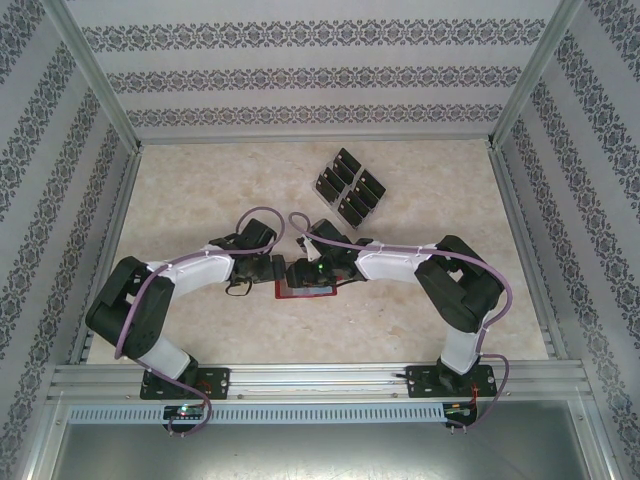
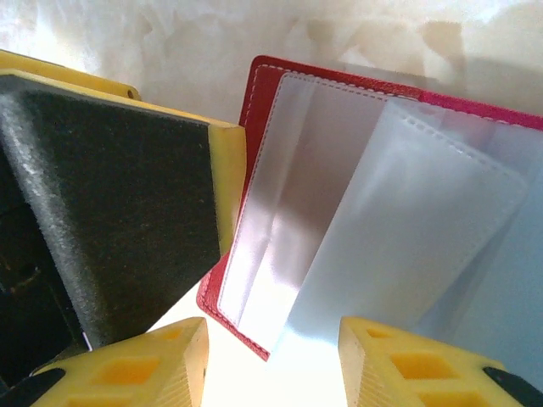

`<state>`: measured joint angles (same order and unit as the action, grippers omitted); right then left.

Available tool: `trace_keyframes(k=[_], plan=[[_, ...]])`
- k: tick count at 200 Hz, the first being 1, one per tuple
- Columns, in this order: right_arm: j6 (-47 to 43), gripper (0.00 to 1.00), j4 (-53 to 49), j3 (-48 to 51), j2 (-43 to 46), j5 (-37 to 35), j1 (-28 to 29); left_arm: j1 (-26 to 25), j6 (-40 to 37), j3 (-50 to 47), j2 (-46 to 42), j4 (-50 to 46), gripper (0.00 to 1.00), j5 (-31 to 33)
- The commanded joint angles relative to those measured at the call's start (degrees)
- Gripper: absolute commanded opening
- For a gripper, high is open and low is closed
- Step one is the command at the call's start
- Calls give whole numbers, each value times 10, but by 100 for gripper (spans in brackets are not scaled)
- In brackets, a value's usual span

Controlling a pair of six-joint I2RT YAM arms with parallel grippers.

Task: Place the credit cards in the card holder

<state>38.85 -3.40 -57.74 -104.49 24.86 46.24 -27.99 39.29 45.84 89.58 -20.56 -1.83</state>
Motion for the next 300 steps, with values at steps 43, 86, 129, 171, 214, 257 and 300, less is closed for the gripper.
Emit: trace_keyframes(k=[43,86,129,171,214,257,300], plan=[[-11,45,0,10,-29,3,10,9,76,-20,-67,18,93,42],[-11,45,0,5,-32,4,7,14,85,-32,-97,20,94,68],[-11,45,-7,-12,-37,11,8,30,77,-31,-75,21,95,45],[-14,45,-25,-39,-49,15,10,59,83,-49,-81,37,95,18],[-19,45,-44,-71,-67,22,15,60,94,-58,-82,56,95,-4],[-25,45,-65,-107,-81,32,21,62,100,-71,-82,71,95,-15],[-38,45,-96,-148,-93,35,30,81,104,-83,-91,76,95,-18]])
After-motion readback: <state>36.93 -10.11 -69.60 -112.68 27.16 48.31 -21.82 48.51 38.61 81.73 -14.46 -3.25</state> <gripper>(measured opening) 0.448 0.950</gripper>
